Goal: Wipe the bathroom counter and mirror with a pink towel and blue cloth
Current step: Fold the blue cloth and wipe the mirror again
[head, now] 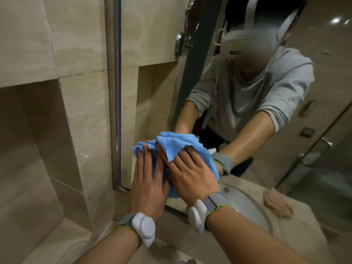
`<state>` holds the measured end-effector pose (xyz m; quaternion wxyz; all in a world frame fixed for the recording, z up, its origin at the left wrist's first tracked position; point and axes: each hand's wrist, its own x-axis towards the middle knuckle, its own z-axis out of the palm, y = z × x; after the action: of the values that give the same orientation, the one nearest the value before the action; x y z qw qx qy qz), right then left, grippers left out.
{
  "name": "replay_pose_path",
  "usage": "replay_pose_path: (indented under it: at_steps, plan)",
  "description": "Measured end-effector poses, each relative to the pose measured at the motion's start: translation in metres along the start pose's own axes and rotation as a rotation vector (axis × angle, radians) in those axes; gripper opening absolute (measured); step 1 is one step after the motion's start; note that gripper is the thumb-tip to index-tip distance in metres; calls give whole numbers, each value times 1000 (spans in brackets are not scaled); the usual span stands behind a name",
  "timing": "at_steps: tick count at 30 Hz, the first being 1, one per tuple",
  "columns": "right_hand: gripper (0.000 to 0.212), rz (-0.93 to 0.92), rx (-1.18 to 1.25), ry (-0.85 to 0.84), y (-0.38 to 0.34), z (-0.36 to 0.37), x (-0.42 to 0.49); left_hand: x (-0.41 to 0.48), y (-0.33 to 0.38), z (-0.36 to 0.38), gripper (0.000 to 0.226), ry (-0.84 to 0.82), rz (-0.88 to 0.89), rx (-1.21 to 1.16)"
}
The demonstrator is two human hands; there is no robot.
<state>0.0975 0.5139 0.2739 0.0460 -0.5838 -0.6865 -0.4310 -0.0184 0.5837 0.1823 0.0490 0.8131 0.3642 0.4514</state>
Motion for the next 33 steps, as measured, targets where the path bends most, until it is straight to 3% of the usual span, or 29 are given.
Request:
replay_pose_path:
  at_steps: [6,13,19,33]
  plan:
    - [32,76,-15,29,43,-20,-39,6,52,3,108,6,117,12]
    - [65,249,-72,22,111,-61,-92,29,140,-1,84,33,316,17]
    - [68,455,-176,-10,156,-97,-137,45,206,-2,76,87,470,-6]
    - [67,544,-174,-118,148,-97,-174,26,218,13,72,66,561,67]
